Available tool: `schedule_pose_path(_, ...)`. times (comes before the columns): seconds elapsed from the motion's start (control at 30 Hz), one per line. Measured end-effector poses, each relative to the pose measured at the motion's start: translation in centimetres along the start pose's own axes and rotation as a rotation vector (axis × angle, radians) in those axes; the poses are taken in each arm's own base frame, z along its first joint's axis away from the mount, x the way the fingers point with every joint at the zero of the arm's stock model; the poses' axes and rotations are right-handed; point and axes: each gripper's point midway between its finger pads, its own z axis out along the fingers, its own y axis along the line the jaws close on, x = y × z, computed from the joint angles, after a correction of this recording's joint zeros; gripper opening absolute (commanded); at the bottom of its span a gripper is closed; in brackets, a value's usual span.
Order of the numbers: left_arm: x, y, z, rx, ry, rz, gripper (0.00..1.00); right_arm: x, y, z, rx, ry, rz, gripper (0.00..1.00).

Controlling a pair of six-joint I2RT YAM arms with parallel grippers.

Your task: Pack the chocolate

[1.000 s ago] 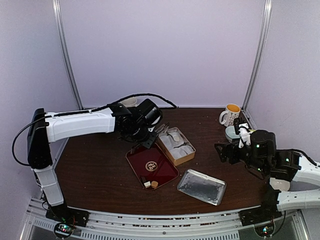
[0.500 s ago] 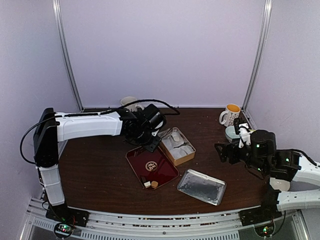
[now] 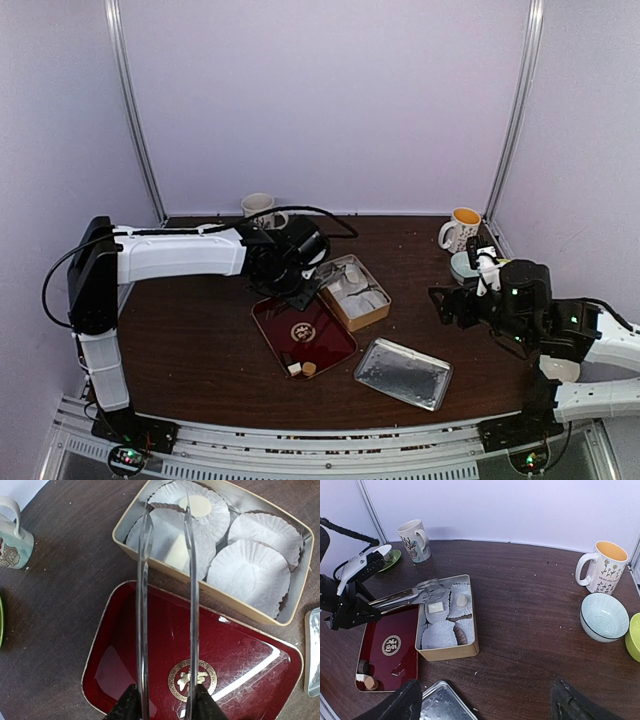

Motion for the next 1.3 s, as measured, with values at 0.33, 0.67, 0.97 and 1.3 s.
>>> schedule_pose_path(0.33,0.3,0.0,-0.1,0.008,0.001,0.001,0.43,0.0,0.0,0.0,0.0,0.0,0.0,0.89)
schedule_pose_path(0.67,-1.1,0.1,-4.2,0.064,-0.077,0.002,0.42,0.0,0.0,0.0,0.0,0.0,0.0,0.9)
schedule_pose_path(0.97,-0.1,0.6,-8.4,0.124,-0.125,0.004,0.42,0.0,0.1,0.0,-0.005,0.002,0.0,0.89)
schedule_pose_path(1.3,3.4,1.1,-11.6,0.183,-0.087,0.042,0.42,0.3,0.2,0.0,-0.015,0.012,-0.003,0.89)
